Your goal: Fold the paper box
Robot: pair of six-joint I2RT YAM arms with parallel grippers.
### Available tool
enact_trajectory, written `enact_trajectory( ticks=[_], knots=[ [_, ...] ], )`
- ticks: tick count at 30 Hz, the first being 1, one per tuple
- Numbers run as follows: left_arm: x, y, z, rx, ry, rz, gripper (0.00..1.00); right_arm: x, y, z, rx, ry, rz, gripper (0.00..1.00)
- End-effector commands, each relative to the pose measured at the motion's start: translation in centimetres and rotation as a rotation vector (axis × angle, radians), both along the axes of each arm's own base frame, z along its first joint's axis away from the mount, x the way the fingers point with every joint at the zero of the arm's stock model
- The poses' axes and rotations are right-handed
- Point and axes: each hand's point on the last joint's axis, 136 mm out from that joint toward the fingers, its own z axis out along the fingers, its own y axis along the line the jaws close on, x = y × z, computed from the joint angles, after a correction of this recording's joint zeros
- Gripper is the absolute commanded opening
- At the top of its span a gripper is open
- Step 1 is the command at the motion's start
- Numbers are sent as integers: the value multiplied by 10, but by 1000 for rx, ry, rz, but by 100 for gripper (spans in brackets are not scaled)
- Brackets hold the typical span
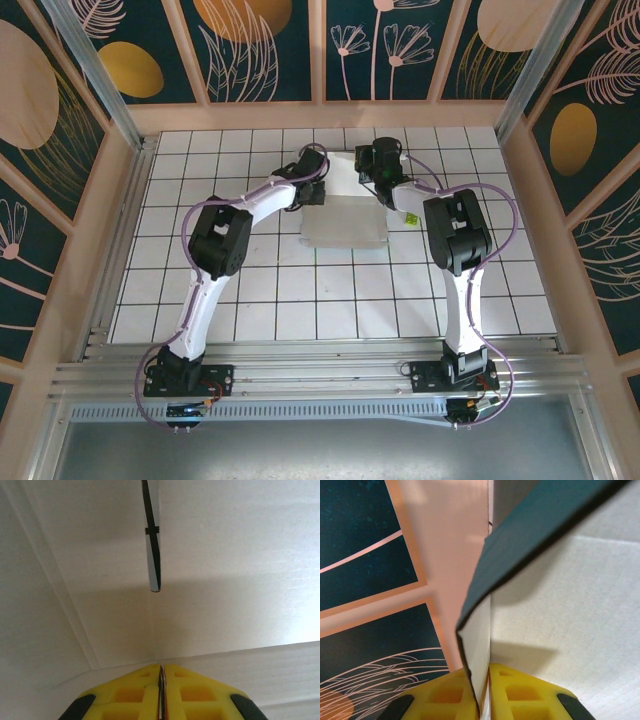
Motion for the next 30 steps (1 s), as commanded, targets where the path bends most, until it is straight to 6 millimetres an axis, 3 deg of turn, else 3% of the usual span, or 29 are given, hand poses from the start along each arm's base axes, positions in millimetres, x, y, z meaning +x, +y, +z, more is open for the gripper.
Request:
enact_trajectory(
  ticks=[1, 6, 13, 15, 20, 25, 30],
  knots=[
    [-7, -7, -19, 65, 5, -35, 11, -8, 6, 11, -9, -19, 19, 13],
    [-3, -6, -7, 59, -44, -15, 16, -10, 4, 15, -9, -27, 18, 13],
    [-6, 2, 58, -21, -175, 17, 35, -14, 2, 27, -33, -69, 27, 13],
    [-10, 11, 78, -60, -203, 15, 38, -17, -1, 30, -46, -77, 25, 13],
    [-13, 52, 107, -229, -195, -15, 46, -19, -6, 29, -48, -77, 24, 13],
    [0, 77, 110, -292, -158, -108, 49, -20, -3, 31, -39, -86, 39, 13],
    [5, 61, 103, -369, -99, -326, 52, -20, -3, 37, -45, -100, 47, 13]
  ],
)
